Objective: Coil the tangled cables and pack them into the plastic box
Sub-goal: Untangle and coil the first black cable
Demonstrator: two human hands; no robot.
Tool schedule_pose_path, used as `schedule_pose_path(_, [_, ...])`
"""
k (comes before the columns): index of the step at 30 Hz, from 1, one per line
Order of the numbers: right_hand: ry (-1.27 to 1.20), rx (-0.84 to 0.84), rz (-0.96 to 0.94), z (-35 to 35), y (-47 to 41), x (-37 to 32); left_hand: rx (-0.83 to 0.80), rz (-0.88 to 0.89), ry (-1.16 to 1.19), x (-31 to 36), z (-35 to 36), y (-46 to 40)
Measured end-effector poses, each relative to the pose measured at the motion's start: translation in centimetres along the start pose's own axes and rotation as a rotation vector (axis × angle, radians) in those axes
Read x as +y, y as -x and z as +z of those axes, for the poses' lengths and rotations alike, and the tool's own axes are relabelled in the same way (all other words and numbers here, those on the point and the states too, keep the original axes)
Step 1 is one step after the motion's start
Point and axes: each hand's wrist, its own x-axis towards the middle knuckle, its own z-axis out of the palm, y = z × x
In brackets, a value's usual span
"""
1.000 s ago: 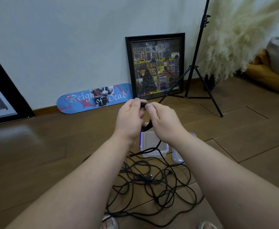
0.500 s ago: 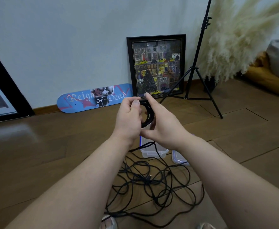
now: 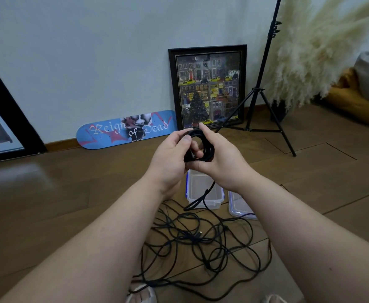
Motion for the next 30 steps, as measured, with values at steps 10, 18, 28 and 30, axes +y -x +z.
schedule_pose_path(10, [-0.128,-0.092,0.121,-0.7,0.5,-0.2,0.292,0.079,-0.079,0.4,-0.4,-1.2])
schedule_pose_path(18, [-0.441,-0.134,0.427,-2.3,1.0,-0.1,0.442,0.112,-0.029,0.3,-2.4,-2.3])
schedule_pose_path(28, [-1.144,-0.121,0.345,-3.0,0.4,-1.6,0.389,0.122,-0.097,0.1,-1.1,-1.8])
schedule_pose_path(30, [-0.969,-0.137,0.291,-2.6,0.3,-1.5,0.376,0.123,-0.109,-0.1,-1.0,-1.7])
